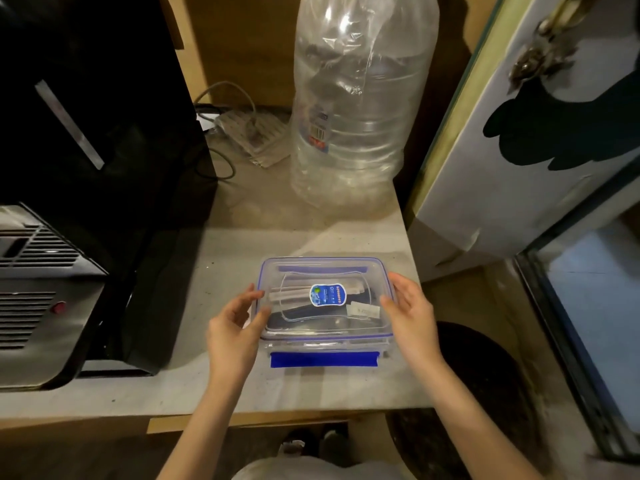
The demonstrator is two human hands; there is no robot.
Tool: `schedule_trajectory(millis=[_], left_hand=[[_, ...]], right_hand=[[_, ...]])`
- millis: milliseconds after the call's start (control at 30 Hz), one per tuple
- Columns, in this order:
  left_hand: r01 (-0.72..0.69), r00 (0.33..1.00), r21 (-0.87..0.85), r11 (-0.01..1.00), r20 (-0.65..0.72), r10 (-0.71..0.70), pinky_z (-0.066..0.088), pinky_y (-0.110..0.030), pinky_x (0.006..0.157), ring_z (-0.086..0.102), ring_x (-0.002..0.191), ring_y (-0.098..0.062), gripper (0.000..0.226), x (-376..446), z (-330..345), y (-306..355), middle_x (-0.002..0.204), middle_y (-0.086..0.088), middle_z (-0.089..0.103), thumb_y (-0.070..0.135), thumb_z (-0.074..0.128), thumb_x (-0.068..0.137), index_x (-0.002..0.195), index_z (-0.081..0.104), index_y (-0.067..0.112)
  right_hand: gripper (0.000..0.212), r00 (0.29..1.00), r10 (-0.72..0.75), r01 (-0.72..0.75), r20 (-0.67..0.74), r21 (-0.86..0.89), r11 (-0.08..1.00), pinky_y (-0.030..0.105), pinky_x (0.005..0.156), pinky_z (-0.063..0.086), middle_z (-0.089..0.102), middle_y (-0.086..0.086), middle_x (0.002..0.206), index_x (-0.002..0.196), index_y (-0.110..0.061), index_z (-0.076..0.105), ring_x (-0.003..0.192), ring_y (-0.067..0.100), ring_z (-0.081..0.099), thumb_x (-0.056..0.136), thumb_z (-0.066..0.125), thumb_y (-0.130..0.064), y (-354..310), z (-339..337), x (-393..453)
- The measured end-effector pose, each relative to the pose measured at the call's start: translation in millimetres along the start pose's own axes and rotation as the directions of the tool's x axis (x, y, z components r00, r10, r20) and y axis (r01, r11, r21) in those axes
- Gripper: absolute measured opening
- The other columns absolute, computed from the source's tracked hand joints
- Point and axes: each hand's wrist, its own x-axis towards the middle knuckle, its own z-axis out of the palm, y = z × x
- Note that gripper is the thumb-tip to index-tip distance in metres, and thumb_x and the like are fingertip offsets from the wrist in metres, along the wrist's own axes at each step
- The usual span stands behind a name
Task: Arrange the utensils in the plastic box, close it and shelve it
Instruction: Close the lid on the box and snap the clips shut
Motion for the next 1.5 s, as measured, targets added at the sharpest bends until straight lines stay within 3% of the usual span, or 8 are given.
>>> schedule_trajectory(millis=[167, 433, 533, 767, 933, 1100, 1233, 1500], left_hand=[[0.012, 0.998, 0.017, 1.0, 0.053, -0.013, 0.046, -0.025, 0.084, 0.049, 0.114, -0.011, 0.032, -2, -5, -1, 0.135, -0.009, 0.053, 0.004, 0.06, 0.085, 0.116, 0.059, 0.007], [0.0, 0.995, 0.098, 0.995, 0.101, -0.01, 0.05, -0.008, 0.061, 0.052, 0.105, -0.01, 0.03, 0, -7, -7, 0.13, -0.009, 0.057, 0.01, 0.057, 0.088, 0.118, 0.059, 0.014], [-0.019, 0.996, 0.129, 0.991, 0.091, 0.007, 0.053, -0.021, 0.071, 0.053, 0.106, -0.012, 0.04, -1, -7, -10, 0.13, -0.009, 0.057, 0.013, 0.058, 0.088, 0.127, 0.052, 0.016], [-0.155, 0.986, 0.366, 0.918, 0.113, 0.122, 0.051, -0.028, 0.08, 0.053, 0.116, -0.019, 0.04, -1, -7, -13, 0.138, -0.006, 0.051, 0.019, 0.06, 0.087, 0.127, 0.053, 0.019], [-0.635, 0.772, 0.441, 0.633, 0.385, 0.506, 0.047, -0.038, 0.093, 0.046, 0.122, -0.017, 0.038, -4, -10, -18, 0.128, -0.01, 0.058, 0.045, 0.041, 0.093, 0.107, 0.065, 0.019], [-0.813, 0.583, 0.467, 0.348, 0.653, 0.484, 0.032, -0.038, 0.108, 0.042, 0.129, -0.022, 0.06, -13, -3, -26, 0.136, -0.008, 0.054, 0.063, 0.041, 0.084, 0.124, 0.054, 0.02], [-0.812, 0.575, 0.548, 0.202, 0.692, 0.436, 0.028, -0.041, 0.11, 0.034, 0.13, -0.024, 0.077, -13, 3, -36, 0.137, -0.011, 0.052, 0.056, 0.068, 0.066, 0.13, 0.045, 0.02], [-0.83, 0.551, 0.502, 0.244, 0.668, 0.5, 0.04, -0.046, 0.101, 0.041, 0.127, -0.025, 0.073, -10, 1, -39, 0.134, -0.012, 0.055, 0.045, 0.073, 0.068, 0.13, 0.044, 0.02]], right_hand=[[0.037, 0.999, 0.033, -0.033, 0.005, -0.014, 0.999, 0.006, 0.055, 0.05, 0.058, -0.015, 0.103, 0.127, -0.015, 0.047, 0.082, -0.019, 0.06, 0.091, 0.054, -0.007, 4, -1, -3], [0.04, 0.999, 0.049, -0.049, 0.009, -0.073, 0.996, 0.007, 0.056, 0.051, 0.056, -0.018, 0.104, 0.131, -0.019, 0.044, 0.081, -0.013, 0.06, 0.093, 0.052, -0.011, 3, -1, -9], [0.041, 0.998, 0.061, -0.06, 0.01, -0.073, 0.996, 0.01, 0.057, 0.053, 0.053, -0.024, 0.101, 0.133, -0.02, 0.043, 0.081, -0.009, 0.061, 0.093, 0.051, -0.012, 4, 0, -10], [0.043, 0.999, 0.041, -0.036, 0.028, -0.16, 0.987, 0.012, 0.064, 0.052, 0.054, 0.001, 0.124, 0.134, -0.015, 0.043, 0.09, 0.0, 0.057, 0.092, 0.054, -0.012, -3, -3, -8], [0.041, 0.891, -0.386, 0.45, 0.239, -0.582, 0.678, 0.022, 0.101, 0.033, 0.048, 0.002, 0.138, 0.129, -0.017, 0.05, 0.126, 0.004, 0.035, 0.09, 0.054, -0.028, -2, 1, -17], [0.059, 0.69, -0.355, 0.723, 0.631, -0.628, 0.287, 0.034, 0.104, 0.033, 0.054, 0.004, 0.134, 0.124, -0.018, 0.052, 0.127, 0.016, 0.042, 0.078, 0.052, -0.054, 4, 10, -33], [0.082, 0.667, -0.285, 0.727, 0.688, -0.686, 0.046, 0.038, 0.104, 0.03, 0.057, 0.008, 0.131, 0.124, -0.014, 0.05, 0.123, 0.024, 0.051, 0.057, 0.08, -0.05, 12, 15, -36], [0.078, 0.654, -0.304, 0.755, 0.692, -0.624, 0.203, 0.035, 0.107, 0.023, 0.048, 0.006, 0.14, 0.131, -0.017, 0.044, 0.132, 0.02, 0.038, 0.065, 0.081, -0.033, 14, 7, -34]])
